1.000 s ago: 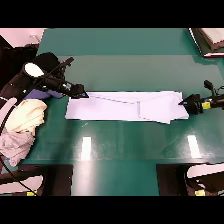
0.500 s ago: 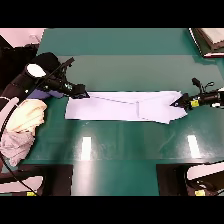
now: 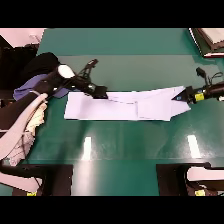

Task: Fold the shirts.

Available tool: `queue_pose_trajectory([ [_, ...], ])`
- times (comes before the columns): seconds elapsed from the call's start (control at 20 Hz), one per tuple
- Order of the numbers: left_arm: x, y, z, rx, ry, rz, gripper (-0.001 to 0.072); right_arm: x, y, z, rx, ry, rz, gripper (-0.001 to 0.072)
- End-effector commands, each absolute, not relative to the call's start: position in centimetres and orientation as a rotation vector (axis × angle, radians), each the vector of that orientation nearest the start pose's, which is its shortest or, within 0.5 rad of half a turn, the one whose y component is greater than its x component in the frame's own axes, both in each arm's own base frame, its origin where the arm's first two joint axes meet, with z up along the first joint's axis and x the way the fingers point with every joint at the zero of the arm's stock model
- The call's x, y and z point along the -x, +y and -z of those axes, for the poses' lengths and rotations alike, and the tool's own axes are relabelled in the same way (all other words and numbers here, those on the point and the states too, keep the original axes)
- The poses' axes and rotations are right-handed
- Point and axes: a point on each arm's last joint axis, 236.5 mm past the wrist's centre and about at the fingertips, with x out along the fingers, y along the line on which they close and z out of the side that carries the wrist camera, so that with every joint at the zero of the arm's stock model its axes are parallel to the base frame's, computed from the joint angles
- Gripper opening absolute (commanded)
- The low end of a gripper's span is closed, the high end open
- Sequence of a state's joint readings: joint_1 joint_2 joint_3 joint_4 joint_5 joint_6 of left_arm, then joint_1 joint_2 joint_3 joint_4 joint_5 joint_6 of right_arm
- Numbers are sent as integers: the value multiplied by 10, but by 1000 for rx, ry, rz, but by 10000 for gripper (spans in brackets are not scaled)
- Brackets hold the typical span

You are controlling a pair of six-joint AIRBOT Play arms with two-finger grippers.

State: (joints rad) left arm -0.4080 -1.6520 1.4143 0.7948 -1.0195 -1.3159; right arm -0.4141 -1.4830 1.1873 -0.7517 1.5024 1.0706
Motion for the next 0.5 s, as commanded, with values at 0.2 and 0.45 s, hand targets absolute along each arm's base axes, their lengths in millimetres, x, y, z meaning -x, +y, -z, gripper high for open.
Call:
queue_pose_trajectory([
  [0.2,-396,-416,37,260,1287,913,22,-388,112,-149,-466,1158,-682,12],
  [0.45,-406,-418,60,275,1285,865,22,-387,172,-194,-360,1113,-804,12],
])
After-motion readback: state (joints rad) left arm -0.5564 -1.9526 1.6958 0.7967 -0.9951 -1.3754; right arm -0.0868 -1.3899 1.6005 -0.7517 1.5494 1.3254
